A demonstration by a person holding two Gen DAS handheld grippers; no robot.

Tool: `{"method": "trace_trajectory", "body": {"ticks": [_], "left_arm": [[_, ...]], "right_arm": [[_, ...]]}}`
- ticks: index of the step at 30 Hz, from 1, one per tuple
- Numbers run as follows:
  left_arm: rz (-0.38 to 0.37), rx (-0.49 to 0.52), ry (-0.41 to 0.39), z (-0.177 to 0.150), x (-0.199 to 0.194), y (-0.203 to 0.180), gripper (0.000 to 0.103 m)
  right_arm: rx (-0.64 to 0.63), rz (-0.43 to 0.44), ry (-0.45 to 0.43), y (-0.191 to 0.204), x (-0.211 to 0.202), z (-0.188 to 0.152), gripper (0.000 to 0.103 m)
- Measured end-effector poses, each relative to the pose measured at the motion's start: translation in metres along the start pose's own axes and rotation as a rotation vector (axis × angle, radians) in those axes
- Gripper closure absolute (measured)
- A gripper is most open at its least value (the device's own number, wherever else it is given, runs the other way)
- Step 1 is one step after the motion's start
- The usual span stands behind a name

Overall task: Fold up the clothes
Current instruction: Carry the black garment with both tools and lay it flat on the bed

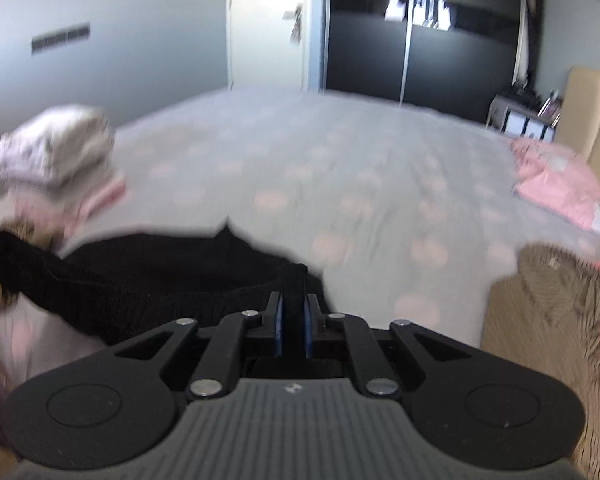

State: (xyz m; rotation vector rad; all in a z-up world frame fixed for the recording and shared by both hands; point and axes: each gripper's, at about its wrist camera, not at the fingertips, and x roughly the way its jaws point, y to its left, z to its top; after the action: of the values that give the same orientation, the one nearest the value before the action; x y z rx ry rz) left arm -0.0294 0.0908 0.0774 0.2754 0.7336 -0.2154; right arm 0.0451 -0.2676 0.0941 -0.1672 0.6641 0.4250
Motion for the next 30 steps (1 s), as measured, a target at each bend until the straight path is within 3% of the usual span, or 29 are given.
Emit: {"method": "trace_trajectory", "body": {"ticks": [6,8,13,15,17,19,22,26,30], "left_arm": [[-0.096,0.108,0.206,-0.067,0.018,-0.019,0.091],[-0.124,0.137,0.263,-0.085,0.02,-0.022,0.09],[-0.18,0.166,0.312,-0.101,0.014,-0.026,0.081],[-0.216,0.156,0.304,-0.099,0.008,-0.022,0.075],[-0.245,0.143,0.281,-0.094,0.001,-0.019,0.06],[-0.261,0.132,0.247,-0.09,-0.008,-0.017,0.056],[-0.25,0.114,0.217,-0.085,-0.012,-0.015,0.055],[-0.207,0.16,0.248,-0.081,0.007,-0.027,0.058],[-0.158,0.231,0.303,-0.084,0.031,-0.042,0.073]], "right_arm": [[-0.069,0.052,0.205,0.019,0.014,-0.068,0.092],[-0.085,0.066,0.248,0.022,0.018,-0.076,0.092],[-0.1,0.086,0.33,0.029,0.017,-0.09,0.085],[-0.086,0.083,0.334,0.03,0.011,-0.092,0.074],[-0.072,0.086,0.326,0.031,0.004,-0.094,0.065],[-0.054,0.09,0.306,0.032,-0.003,-0.092,0.061],[-0.026,0.062,0.284,0.032,-0.003,-0.087,0.057],[0.014,-0.001,0.259,0.033,0.003,-0.08,0.056],[0.061,-0.054,0.241,0.03,0.013,-0.073,0.061]]}}
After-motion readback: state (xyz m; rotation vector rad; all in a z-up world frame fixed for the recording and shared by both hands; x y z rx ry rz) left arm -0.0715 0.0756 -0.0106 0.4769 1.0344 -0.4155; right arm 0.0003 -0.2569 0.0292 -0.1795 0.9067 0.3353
